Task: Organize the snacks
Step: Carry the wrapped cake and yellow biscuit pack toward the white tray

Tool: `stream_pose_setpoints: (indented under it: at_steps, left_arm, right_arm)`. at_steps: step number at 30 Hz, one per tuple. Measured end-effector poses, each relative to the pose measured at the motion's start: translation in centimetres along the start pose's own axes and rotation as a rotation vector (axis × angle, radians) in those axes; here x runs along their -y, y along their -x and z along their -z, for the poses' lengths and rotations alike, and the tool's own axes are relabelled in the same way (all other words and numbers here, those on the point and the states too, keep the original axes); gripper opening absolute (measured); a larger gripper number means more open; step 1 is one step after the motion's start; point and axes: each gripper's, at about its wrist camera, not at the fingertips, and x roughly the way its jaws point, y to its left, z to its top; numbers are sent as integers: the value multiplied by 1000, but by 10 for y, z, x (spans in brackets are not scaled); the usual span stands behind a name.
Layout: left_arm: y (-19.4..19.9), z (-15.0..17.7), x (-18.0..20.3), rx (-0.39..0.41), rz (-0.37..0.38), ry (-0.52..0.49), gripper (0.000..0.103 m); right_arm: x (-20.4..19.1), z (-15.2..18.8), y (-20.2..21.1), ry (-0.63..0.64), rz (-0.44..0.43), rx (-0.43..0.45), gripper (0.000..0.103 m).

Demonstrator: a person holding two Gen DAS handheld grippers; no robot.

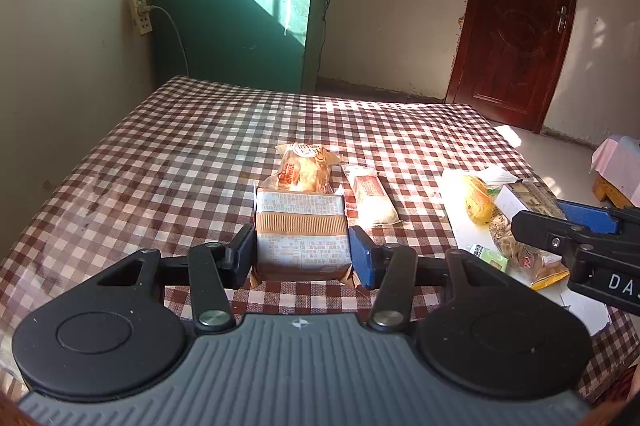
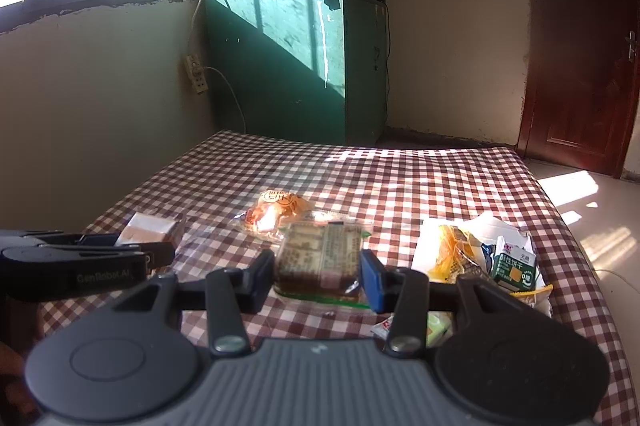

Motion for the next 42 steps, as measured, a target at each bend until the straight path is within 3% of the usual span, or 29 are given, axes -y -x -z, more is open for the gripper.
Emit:
stream_pose_setpoints:
  at_steps: [29,42]
  left_arm:
    - [-3,2,18,-13,78,-42,61]
    - [-11,4,49,-22,140,-75,61]
  right_arm:
    - [26,6,19,-39,64,32,45]
    - [48,10,28,-57,122,45,45]
